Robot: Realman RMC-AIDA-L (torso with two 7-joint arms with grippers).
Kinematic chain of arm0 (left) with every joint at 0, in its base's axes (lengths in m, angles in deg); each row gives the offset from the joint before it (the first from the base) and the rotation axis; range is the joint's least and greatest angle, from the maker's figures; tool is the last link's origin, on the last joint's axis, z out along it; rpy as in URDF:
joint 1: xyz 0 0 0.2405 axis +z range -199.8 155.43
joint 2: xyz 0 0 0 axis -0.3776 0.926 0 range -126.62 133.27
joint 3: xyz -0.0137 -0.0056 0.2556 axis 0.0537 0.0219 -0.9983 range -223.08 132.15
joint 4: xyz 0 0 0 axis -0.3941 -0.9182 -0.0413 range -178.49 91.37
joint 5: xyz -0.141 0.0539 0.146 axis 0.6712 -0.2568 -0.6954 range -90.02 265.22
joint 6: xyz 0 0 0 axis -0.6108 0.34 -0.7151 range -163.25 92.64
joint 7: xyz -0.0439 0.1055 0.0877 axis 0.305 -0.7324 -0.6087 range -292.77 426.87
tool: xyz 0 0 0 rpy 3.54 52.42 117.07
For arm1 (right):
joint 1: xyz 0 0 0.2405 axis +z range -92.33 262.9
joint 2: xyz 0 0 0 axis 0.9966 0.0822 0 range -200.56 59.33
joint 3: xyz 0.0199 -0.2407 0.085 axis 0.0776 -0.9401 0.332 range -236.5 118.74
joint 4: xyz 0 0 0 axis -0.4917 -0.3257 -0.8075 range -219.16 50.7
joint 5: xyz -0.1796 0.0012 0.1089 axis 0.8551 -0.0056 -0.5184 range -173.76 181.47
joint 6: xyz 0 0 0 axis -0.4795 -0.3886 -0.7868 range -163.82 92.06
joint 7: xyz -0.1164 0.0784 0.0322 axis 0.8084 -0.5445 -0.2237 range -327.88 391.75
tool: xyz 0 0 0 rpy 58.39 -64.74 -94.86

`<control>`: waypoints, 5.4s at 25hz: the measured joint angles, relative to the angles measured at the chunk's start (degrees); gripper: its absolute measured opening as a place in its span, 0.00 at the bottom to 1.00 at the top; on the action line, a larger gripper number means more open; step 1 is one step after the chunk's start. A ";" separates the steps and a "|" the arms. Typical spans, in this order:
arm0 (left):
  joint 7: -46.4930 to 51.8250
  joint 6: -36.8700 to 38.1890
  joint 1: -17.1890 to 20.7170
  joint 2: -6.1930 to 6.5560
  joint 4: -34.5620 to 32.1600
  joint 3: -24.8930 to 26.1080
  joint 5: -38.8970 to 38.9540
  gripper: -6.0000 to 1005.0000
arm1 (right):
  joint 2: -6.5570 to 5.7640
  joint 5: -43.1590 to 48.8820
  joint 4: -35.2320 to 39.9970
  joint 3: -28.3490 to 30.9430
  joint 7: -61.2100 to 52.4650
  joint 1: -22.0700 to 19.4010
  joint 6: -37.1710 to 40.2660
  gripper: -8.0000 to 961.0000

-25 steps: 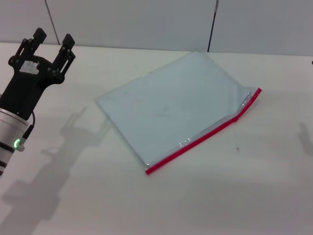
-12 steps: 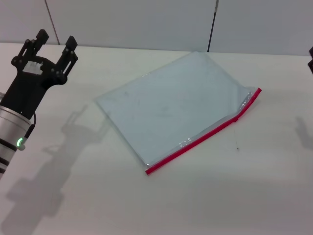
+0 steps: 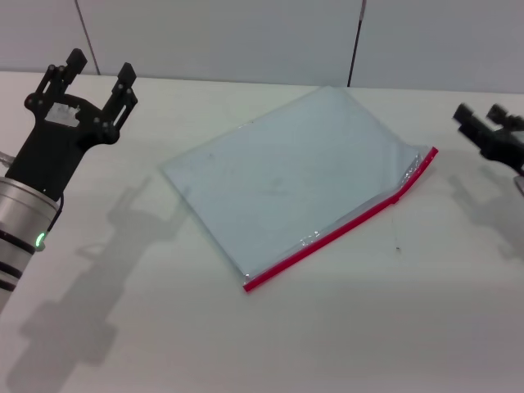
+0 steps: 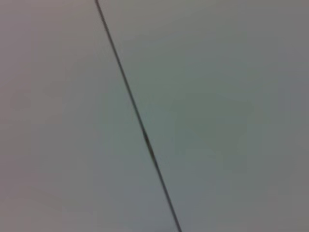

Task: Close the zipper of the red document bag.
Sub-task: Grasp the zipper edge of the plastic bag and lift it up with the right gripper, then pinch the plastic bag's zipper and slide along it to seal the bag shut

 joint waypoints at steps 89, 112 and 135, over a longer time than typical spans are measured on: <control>-0.33 -3.24 -2.63 -0.07 1.24 -6.59 -0.04 0.67 | 0.05 15.56 -1.64 -10.47 -21.19 10.01 -15.16 0.02; -4.65 -19.87 -12.67 -0.39 6.92 -22.56 -0.14 0.67 | 0.48 15.40 -3.51 -10.32 -22.10 12.99 -2.88 0.02; -45.32 -33.48 -13.45 -0.56 18.09 -11.25 0.35 0.66 | 0.40 15.47 -3.73 -10.35 -22.10 13.16 -3.41 0.02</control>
